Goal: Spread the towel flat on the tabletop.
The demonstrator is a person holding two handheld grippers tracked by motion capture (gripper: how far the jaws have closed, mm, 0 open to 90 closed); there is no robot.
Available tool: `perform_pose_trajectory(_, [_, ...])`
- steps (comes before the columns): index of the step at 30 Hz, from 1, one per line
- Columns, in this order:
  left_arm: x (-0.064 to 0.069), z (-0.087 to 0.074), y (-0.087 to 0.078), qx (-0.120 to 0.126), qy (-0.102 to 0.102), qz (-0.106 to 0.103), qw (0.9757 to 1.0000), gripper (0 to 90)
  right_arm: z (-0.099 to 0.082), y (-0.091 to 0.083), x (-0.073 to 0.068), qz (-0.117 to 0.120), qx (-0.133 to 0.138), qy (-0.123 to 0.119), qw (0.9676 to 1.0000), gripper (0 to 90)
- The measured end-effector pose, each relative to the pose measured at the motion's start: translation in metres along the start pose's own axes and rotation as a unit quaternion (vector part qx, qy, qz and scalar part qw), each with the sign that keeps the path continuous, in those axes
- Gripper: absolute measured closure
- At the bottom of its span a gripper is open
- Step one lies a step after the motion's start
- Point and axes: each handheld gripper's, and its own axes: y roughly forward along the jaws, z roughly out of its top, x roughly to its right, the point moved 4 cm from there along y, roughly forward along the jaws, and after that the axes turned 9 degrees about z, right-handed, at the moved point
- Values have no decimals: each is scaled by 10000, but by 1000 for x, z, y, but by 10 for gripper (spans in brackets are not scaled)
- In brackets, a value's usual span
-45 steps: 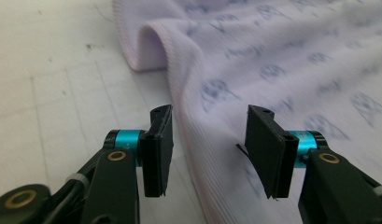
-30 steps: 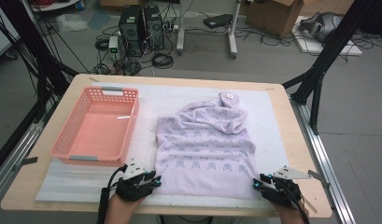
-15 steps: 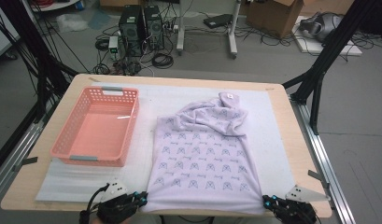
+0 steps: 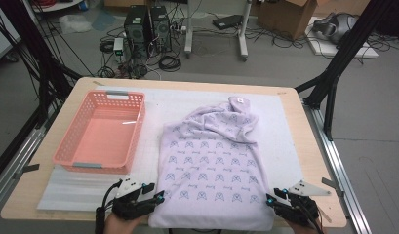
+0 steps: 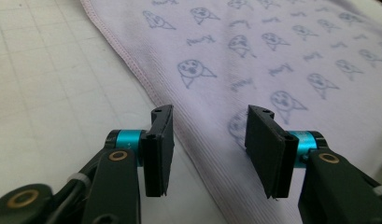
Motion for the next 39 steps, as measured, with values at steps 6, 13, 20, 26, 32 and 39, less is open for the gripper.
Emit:
perform_pose_trajectory(6, [4,-3,4,38,412,300,9987,698,2,10,2,30,-123,-106,9999,818])
perform_pose_trajectory(13, [7,-10,-15,-156,410,121,9990,874,-5,0,-4,266,-170,-103,9994,873])
perform_pose_trajectory(20, [11,-26,-41,-196,383,-132,9990,873,-23,-23,-18,495,-209,-184,9984,874])
perform_pose_trajectory(26, [11,-17,-33,159,347,-146,9992,638,-19,-25,-20,511,138,-76,9986,620])
perform_pose_trajectory(32, [-2,4,-13,383,220,28,9990,565,1,-9,-4,4,255,-47,9997,634])
perform_pose_trajectory(39, [-7,11,13,182,152,18,9997,538,17,19,7,-159,108,-38,9998,633])
